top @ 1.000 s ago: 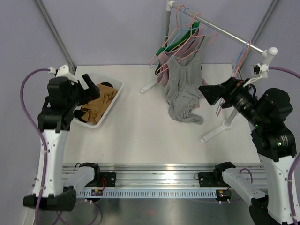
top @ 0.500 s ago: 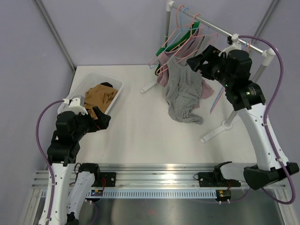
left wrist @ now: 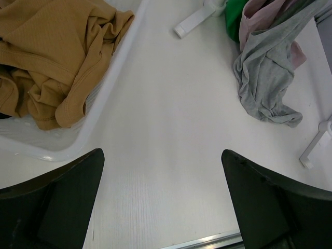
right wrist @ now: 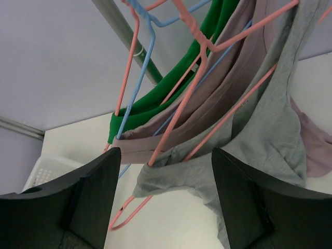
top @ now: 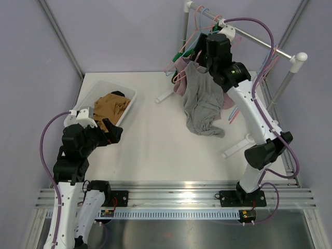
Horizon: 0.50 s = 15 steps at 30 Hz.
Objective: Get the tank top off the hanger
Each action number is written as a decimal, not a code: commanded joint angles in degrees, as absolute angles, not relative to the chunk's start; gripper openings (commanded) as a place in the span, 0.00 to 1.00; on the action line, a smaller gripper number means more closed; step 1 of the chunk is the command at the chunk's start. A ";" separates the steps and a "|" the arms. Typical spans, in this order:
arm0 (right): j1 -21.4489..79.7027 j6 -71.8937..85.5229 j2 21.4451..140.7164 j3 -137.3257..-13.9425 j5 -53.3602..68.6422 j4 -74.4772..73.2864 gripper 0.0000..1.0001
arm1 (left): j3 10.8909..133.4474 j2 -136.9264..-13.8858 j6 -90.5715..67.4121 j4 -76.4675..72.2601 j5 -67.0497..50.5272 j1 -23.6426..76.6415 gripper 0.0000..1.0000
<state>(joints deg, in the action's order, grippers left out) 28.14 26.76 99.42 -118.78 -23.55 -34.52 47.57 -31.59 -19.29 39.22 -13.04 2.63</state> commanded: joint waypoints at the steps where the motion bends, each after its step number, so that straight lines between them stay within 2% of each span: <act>1: 28.83 24.44 103.17 -127.15 -29.53 -35.85 0.78 | 47.37 -30.67 -18.99 36.21 -15.47 2.81 0.99; 8: 28.83 23.12 112.67 -135.09 -35.06 -39.90 0.70 | 47.29 -29.71 -18.81 36.12 -16.70 2.90 0.99; 12: 28.74 21.71 113.82 -135.00 -39.46 -39.20 0.62 | 47.20 -29.44 -18.72 35.77 -17.40 2.90 0.99; 15: 28.74 21.97 113.64 -134.48 -40.51 -39.11 0.49 | 47.20 -29.44 -18.72 35.77 -17.67 2.99 0.99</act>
<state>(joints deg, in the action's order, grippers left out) 28.18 22.70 114.34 -132.53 -35.22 -39.86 47.20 -29.95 -19.27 38.87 -15.07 2.63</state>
